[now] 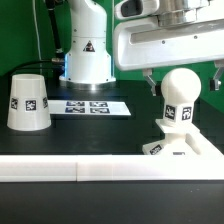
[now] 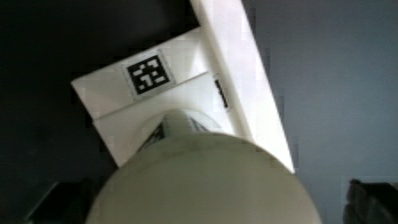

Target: Assemble lamp

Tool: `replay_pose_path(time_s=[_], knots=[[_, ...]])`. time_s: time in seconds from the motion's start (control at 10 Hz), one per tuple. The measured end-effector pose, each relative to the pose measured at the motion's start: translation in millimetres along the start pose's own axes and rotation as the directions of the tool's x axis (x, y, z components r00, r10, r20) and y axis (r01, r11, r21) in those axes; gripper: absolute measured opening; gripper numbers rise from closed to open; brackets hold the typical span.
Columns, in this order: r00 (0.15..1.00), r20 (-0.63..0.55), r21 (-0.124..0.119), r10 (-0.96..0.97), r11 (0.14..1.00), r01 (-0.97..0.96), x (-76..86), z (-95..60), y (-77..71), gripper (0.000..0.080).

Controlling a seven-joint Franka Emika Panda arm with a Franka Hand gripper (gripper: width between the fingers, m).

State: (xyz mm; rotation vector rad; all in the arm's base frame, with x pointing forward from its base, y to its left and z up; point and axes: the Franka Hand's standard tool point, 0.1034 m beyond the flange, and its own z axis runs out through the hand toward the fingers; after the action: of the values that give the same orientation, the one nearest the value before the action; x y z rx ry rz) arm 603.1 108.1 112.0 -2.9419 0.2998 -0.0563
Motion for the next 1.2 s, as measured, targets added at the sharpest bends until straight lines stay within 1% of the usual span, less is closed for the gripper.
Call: replay_pose_path(time_s=[0.1,0.3,0.4,0.6,0.8,0.9,1.0,1.1,1.2], knots=[[0.991,-0.001,-0.019,-0.137,0.990,0.137,0.4,-0.3,0.9,0.0698],[0.928,0.007,-0.042,-0.373,0.927,0.373,2.4,-1.3,2.2,0.0698],[0.894,0.011,-0.042,-0.448,0.893,0.448,2.2,-1.0,2.5,0.0698],[0.846,0.015,-0.041,-0.533,0.845,0.533,2.5,-0.9,3.6,0.0698],[0.766,0.021,-0.039,-0.642,0.765,0.643,2.8,-0.8,4.9,0.0698],[0.713,0.027,-0.041,-0.701,0.712,0.701,2.9,-0.3,5.2,0.0698],[0.584,0.047,-0.053,-0.810,0.582,0.812,3.1,0.8,5.2,0.0698],[0.484,0.062,-0.054,-0.873,0.481,0.875,1.8,2.1,2.9,0.0698],[0.419,0.072,-0.055,-0.905,0.416,0.908,0.7,2.6,-0.4,0.0698]])
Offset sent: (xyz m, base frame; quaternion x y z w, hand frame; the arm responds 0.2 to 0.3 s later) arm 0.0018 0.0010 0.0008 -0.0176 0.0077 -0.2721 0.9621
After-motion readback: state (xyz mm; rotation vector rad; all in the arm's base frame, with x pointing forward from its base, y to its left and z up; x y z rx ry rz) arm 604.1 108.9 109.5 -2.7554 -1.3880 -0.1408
